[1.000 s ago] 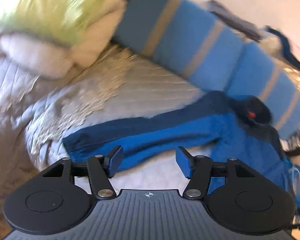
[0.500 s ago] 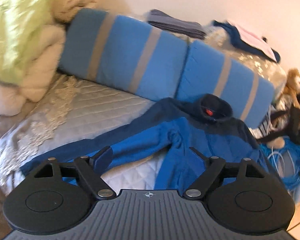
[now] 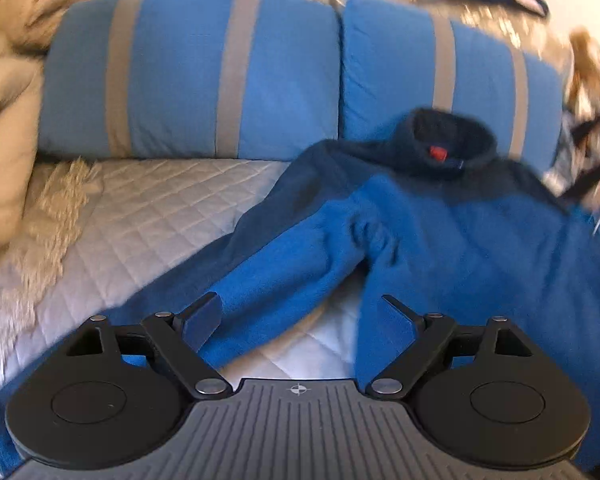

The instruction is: Fold clothes

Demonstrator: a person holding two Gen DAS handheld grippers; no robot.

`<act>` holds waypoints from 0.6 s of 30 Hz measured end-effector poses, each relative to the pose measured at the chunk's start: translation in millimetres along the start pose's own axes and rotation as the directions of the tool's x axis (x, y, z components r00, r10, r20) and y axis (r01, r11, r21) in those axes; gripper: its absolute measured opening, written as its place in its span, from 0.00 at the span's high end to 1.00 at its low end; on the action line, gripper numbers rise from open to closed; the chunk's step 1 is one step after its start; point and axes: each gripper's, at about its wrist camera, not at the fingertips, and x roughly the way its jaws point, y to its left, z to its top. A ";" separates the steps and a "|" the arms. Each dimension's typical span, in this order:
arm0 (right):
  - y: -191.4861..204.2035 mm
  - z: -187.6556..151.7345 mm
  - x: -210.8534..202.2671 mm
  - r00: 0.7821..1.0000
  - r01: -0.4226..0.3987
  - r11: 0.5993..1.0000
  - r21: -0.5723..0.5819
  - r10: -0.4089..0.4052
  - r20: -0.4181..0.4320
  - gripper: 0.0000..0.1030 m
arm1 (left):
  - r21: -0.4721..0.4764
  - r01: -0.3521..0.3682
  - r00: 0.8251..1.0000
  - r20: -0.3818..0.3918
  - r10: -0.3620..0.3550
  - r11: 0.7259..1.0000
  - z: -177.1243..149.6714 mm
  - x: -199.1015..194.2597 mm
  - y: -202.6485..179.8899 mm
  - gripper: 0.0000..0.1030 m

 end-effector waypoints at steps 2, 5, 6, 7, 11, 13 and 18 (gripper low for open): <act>3.4 -2.4 14.0 0.999 -0.025 1.000 0.009 0.025 -0.021 0.00 | 0.022 -0.018 1.000 0.005 0.018 1.000 -3.4 13.6 1.5 0.18; 7.8 -6.9 31.0 0.997 -0.046 0.999 0.015 0.047 -0.054 0.00 | -0.039 -0.015 1.000 0.004 0.015 0.999 0.1 30.6 17.3 0.18; 9.1 -8.6 35.4 0.996 -0.053 0.998 0.017 0.054 -0.065 0.00 | -0.073 0.000 1.000 0.008 0.001 0.997 2.4 35.9 25.7 0.18; 10.2 -10.4 39.2 0.995 -0.060 0.998 0.016 0.062 -0.075 0.00 | -0.104 0.015 1.000 0.012 -0.014 0.994 5.1 41.1 33.4 0.18; 13.4 -16.5 51.6 0.990 -0.089 0.996 0.018 0.090 -0.106 0.00 | -0.211 0.073 0.997 0.018 -0.071 0.975 24.0 62.2 64.3 0.18; 14.1 -18.6 56.9 0.988 -0.100 0.995 0.023 0.102 -0.116 0.00 | -0.267 0.113 0.994 0.033 -0.108 0.957 36.5 75.0 82.4 0.18; 11.5 -18.4 68.9 0.983 -0.130 0.989 0.070 0.138 -0.121 0.00 | -0.366 0.103 0.989 -0.061 -0.135 0.925 52.6 127.3 125.1 0.19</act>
